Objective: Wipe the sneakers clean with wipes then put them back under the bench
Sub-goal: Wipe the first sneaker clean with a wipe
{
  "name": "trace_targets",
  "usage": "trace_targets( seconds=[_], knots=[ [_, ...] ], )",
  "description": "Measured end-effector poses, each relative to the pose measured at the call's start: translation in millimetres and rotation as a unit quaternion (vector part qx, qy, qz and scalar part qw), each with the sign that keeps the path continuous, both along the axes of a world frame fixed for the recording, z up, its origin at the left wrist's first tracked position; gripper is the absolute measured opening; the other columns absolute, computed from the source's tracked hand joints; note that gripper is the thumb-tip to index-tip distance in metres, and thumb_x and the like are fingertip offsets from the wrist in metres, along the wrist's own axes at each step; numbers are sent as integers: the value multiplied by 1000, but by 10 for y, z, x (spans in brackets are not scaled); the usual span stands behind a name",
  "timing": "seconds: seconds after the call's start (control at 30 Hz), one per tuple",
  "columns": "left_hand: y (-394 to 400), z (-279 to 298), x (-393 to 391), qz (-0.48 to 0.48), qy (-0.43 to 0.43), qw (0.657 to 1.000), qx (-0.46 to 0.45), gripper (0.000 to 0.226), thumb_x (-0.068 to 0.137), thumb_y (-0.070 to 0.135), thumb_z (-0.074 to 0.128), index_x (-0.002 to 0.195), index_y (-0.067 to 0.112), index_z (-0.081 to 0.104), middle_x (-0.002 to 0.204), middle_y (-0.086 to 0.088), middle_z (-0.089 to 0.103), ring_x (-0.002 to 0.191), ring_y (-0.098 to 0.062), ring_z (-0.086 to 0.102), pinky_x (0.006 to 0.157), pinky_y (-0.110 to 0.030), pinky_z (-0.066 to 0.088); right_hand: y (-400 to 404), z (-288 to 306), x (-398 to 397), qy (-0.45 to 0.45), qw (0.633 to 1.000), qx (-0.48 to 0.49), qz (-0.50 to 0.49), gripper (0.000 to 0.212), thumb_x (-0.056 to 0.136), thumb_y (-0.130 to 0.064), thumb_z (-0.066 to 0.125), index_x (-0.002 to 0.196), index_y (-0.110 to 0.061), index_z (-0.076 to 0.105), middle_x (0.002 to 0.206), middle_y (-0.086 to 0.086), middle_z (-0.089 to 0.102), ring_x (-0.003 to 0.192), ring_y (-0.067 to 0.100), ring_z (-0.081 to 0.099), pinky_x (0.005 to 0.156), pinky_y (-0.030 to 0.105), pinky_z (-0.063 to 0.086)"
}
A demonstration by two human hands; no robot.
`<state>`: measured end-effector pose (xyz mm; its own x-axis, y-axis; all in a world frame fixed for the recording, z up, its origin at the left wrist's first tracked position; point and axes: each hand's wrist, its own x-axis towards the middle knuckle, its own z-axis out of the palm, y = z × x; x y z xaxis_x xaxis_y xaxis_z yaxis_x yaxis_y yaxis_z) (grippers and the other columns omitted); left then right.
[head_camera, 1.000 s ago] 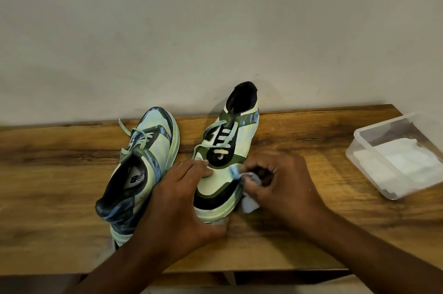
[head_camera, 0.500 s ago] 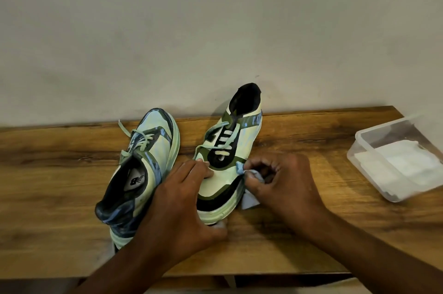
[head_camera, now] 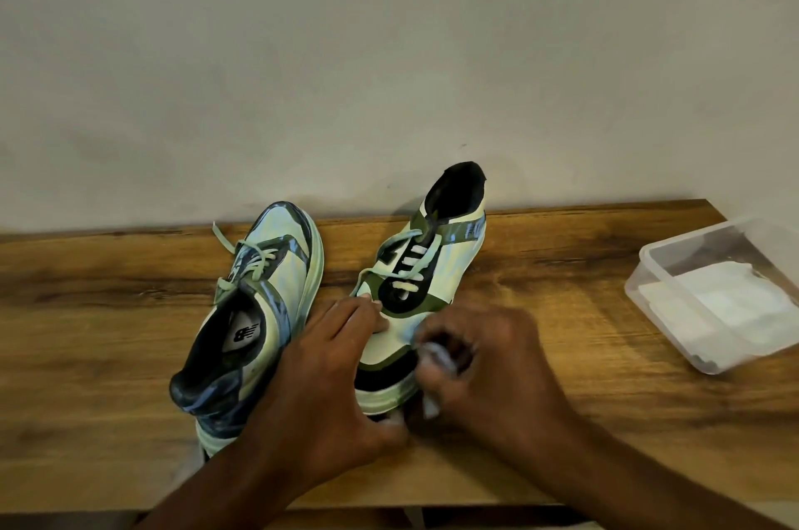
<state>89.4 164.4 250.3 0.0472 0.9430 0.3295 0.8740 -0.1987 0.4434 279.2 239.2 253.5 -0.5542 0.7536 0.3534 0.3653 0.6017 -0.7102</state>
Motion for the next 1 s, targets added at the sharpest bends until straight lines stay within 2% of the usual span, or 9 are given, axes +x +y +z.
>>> trace_targets(
  seconds=[0.1, 0.23, 0.3, 0.4, 0.5, 0.63, 0.7, 0.9, 1.0],
  knots=[
    [2, 2, -22, -4, -1, 1000, -10, 84, 55, 63, 85, 123, 21, 60, 125, 14, 57, 115, -1, 51, 98, -13, 43, -86, 27, -39, -14, 998, 22, 52, 19, 76, -12, 81, 91, -23, 78, 86, -13, 70, 75, 3, 65, 66, 20, 54],
    [6, -23, -25, -1, 17, 1000, -7, 77, 53, 50, 83, 121, 22, 59, 126, 14, 54, 117, -6, 52, 97, -16, 42, 279, -11, 62, 35, 997, -11, -67, 20, 77, -9, 84, 90, -25, 81, 81, -17, 73, 71, 1, 69, 60, 19, 56],
    [6, -29, -22, 2, 18, 1000, -7, 77, 53, 49, 83, 121, 23, 59, 125, 14, 54, 116, -7, 53, 95, -18, 44, 292, -13, 71, 47, 995, -17, -81, 23, 78, -6, 84, 90, -26, 80, 82, -19, 72, 71, -1, 69, 60, 15, 56],
    [12, -5, -14, -9, 16, 1000, 2, 74, 57, 54, 82, 120, 23, 58, 122, 14, 54, 113, -8, 53, 91, -23, 46, 58, -31, -16, 12, 999, 34, -7, 24, 75, -7, 83, 90, -25, 78, 86, -16, 70, 76, 0, 66, 66, 16, 54],
    [12, 13, -17, -17, 20, 1000, 8, 71, 60, 53, 81, 120, 25, 57, 119, 14, 53, 111, -9, 54, 89, -24, 47, 33, -32, -39, -3, 999, 30, 31, 20, 77, -12, 82, 94, -24, 79, 87, -15, 70, 75, -1, 64, 67, 18, 55],
    [8, 1, -33, -11, 37, 999, 10, 66, 57, 45, 81, 114, 24, 57, 118, 14, 53, 110, -10, 55, 86, -29, 52, 384, -1, 58, 30, 997, 12, -77, 14, 81, -15, 79, 89, -26, 81, 81, -15, 71, 71, 3, 68, 62, 27, 57],
    [3, -2, -34, -11, 37, 999, 9, 65, 56, 44, 82, 113, 24, 57, 117, 13, 53, 110, -11, 55, 85, -30, 53, 387, 10, 51, 38, 995, 16, -91, 14, 81, -15, 78, 88, -26, 80, 80, -15, 71, 70, 4, 67, 61, 29, 58],
    [12, 29, -13, -26, 42, 999, 2, 62, 63, 56, 74, 114, 28, 53, 112, 16, 47, 102, -8, 49, 82, -26, 49, 51, 19, -114, -5, 998, 34, 55, 12, 82, -17, 75, 91, -25, 77, 83, -14, 68, 75, 5, 63, 64, 25, 54],
    [7, -7, -26, -9, 29, 1000, 3, 66, 61, 54, 83, 115, 26, 56, 116, 16, 50, 107, -7, 53, 84, -25, 50, 352, 29, -2, 8, 999, 20, -28, 10, 84, -18, 78, 90, -26, 78, 81, -14, 70, 74, 5, 66, 63, 23, 55]
  ],
)
